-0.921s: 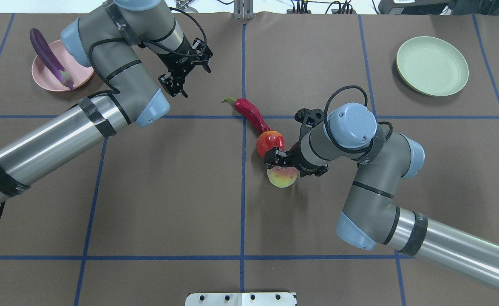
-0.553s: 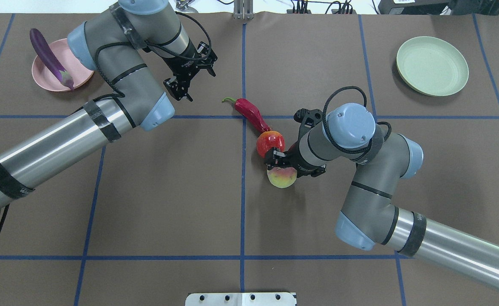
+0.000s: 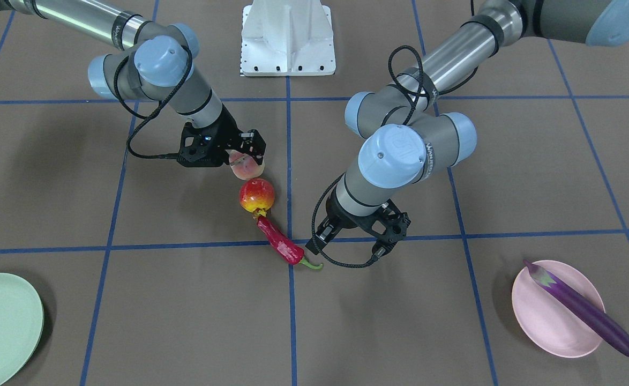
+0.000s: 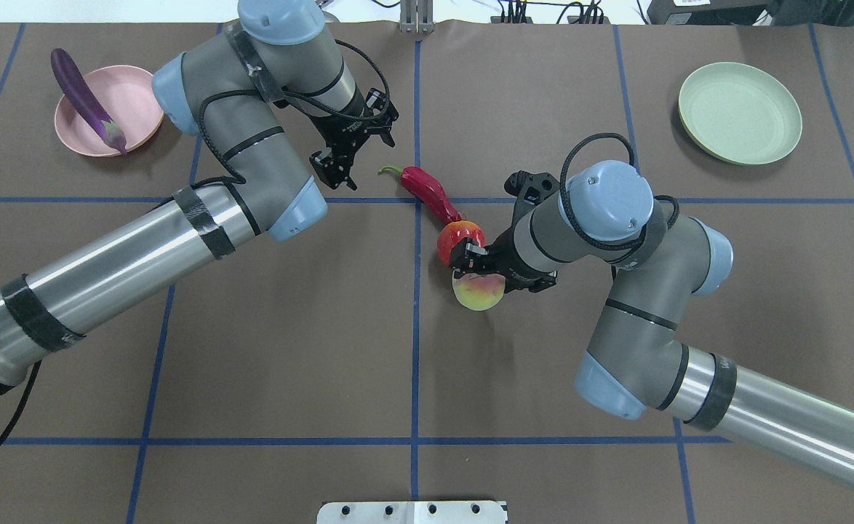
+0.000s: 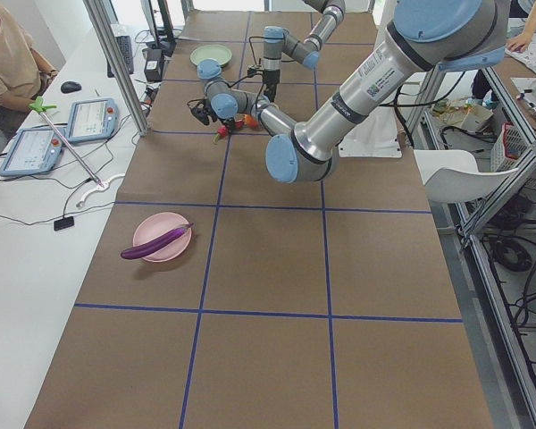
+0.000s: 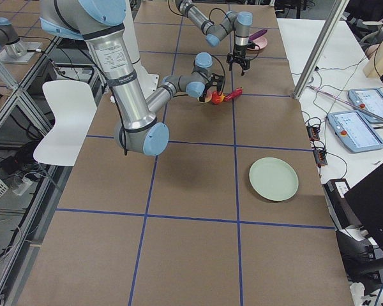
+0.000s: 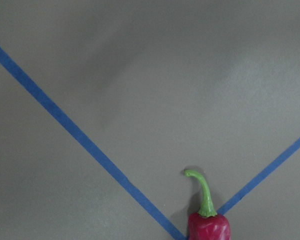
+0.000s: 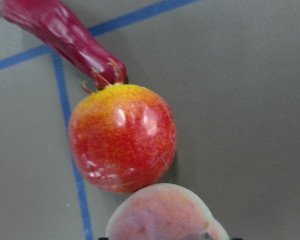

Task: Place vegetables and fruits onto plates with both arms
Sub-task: 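Grasp the peach with the right gripper while the left lowers to the chili, then carry the peach toward the green plate while the left gripper lifts the chili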

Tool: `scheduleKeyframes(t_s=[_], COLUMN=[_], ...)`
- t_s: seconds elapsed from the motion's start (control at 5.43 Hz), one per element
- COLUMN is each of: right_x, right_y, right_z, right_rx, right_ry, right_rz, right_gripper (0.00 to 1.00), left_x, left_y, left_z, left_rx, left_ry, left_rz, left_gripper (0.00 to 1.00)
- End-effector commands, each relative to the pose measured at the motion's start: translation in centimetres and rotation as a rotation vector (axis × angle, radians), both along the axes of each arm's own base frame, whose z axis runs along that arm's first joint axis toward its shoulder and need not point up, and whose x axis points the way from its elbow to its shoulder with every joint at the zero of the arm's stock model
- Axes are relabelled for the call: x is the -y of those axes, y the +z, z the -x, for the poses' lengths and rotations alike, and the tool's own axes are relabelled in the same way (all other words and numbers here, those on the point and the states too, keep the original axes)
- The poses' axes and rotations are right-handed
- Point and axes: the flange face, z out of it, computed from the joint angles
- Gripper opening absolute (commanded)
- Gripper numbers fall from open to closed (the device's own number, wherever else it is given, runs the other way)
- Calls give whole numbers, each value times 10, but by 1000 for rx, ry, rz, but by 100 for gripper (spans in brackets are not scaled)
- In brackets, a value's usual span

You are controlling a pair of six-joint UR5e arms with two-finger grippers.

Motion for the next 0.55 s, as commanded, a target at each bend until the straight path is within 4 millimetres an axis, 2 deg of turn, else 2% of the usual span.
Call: scheduleKeyframes(t_s=[0.0,0.18,0.37], right_x=[86,151,208], right_y=[11,70,126], right_z=[-113,-163,-215], right_rx=[17,-85,-182], right_ry=[72,89,104], right_rz=[9,-65,-94], right_gripper=[0,0,0], left_x=[-4,-8,-12], left_y=[-7,-16,-14], left_z=[-45,-70,-89], left_rx=[59,84,85], left_ry=[-47,-82,-86], left_rz=[-20,-68,-84], left_gripper=[100,100,100])
